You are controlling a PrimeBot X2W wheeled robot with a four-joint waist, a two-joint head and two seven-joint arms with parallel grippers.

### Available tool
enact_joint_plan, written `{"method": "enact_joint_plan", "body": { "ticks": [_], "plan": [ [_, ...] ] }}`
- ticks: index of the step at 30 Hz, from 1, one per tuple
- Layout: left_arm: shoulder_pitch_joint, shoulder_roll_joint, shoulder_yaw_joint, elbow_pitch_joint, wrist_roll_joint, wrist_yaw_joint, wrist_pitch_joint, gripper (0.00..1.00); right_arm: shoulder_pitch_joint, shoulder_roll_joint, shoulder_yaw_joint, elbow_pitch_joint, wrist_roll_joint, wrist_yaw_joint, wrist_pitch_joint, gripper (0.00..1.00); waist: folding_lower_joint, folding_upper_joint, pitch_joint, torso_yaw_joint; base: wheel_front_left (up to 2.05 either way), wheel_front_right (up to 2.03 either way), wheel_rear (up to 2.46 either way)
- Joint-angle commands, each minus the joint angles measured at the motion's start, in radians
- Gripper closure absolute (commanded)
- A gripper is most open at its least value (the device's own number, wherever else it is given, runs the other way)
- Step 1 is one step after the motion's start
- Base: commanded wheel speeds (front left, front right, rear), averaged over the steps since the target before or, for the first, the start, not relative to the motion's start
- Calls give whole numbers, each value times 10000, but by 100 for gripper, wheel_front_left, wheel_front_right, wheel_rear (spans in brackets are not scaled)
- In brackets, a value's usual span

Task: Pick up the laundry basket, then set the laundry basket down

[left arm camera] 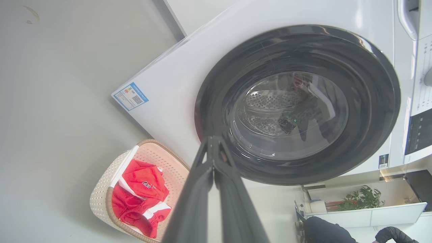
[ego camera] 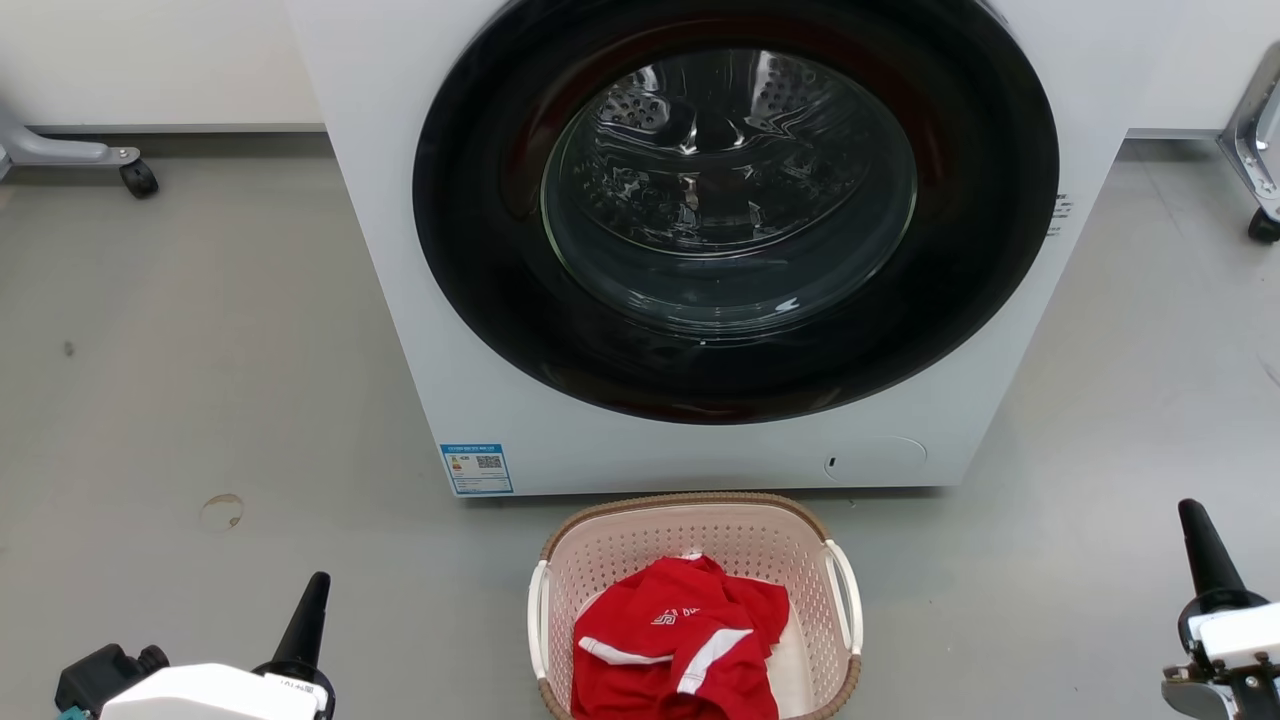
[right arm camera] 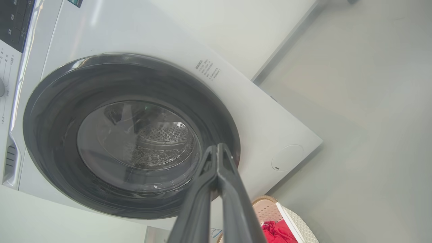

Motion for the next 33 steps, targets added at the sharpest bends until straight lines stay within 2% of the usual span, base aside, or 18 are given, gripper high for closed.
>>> {"method": "enact_joint_plan", "body": {
  "ticks": [1,33],
  "plan": [
    [-617,0,451,-119,-197,-190,40,100,-608,-210,-44,-295,275,-15,132,100,-1,0,4,-22,0,0,0],
    [-1257,-1487,2137,972,-2085,-1592,440,100,-930,74,-925,-389,3024,-24,1014,100,-1,0,69,-414,0,0,0]
  ]
}}
